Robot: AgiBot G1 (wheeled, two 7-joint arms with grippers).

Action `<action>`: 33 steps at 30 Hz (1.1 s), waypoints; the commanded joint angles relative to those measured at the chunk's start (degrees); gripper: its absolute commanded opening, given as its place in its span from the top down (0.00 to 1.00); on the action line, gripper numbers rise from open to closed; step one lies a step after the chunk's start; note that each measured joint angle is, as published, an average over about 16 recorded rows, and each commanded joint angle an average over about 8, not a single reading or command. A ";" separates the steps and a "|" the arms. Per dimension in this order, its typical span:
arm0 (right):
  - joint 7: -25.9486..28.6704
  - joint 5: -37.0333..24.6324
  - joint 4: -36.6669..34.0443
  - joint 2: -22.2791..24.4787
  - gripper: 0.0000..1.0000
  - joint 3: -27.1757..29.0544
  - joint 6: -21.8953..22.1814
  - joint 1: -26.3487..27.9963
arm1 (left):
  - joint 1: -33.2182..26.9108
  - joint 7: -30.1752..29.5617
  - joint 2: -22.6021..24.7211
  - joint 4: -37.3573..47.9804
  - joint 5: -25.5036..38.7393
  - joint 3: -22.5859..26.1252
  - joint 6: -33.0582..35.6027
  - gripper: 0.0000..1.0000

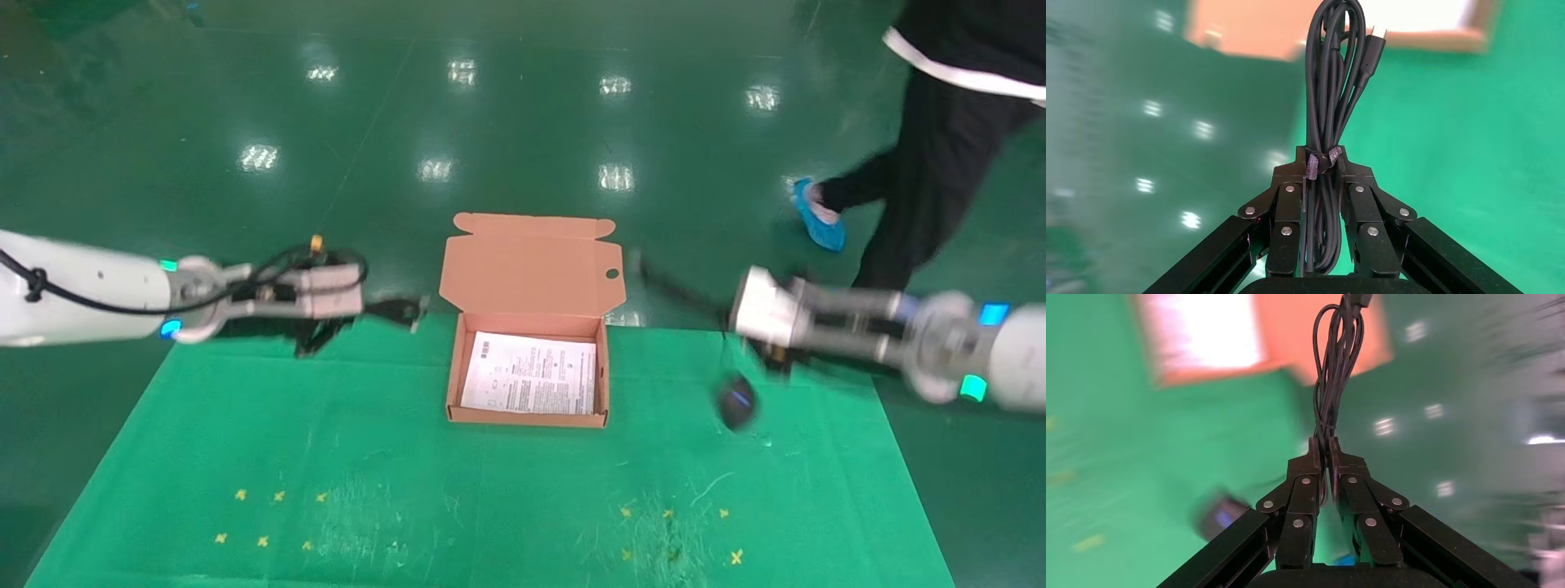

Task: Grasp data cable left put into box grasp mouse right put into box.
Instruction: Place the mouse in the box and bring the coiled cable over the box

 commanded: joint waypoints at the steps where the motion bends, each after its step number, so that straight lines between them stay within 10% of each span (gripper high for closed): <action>1: -0.21 -0.31 0.60 0.21 1.00 1.36 1.38 2.06 | -0.05 -1.44 -0.82 -4.25 1.13 -0.41 -2.30 1.00; 18: -16.55 6.07 -15.95 -17.04 1.00 4.76 7.63 15.28 | -4.14 -10.97 3.10 -11.34 12.50 -2.14 -11.70 1.00; 33: -23.03 9.48 -21.99 -22.56 1.00 5.42 7.82 18.40 | -6.05 -14.27 3.86 -10.80 16.39 -2.79 -12.25 1.00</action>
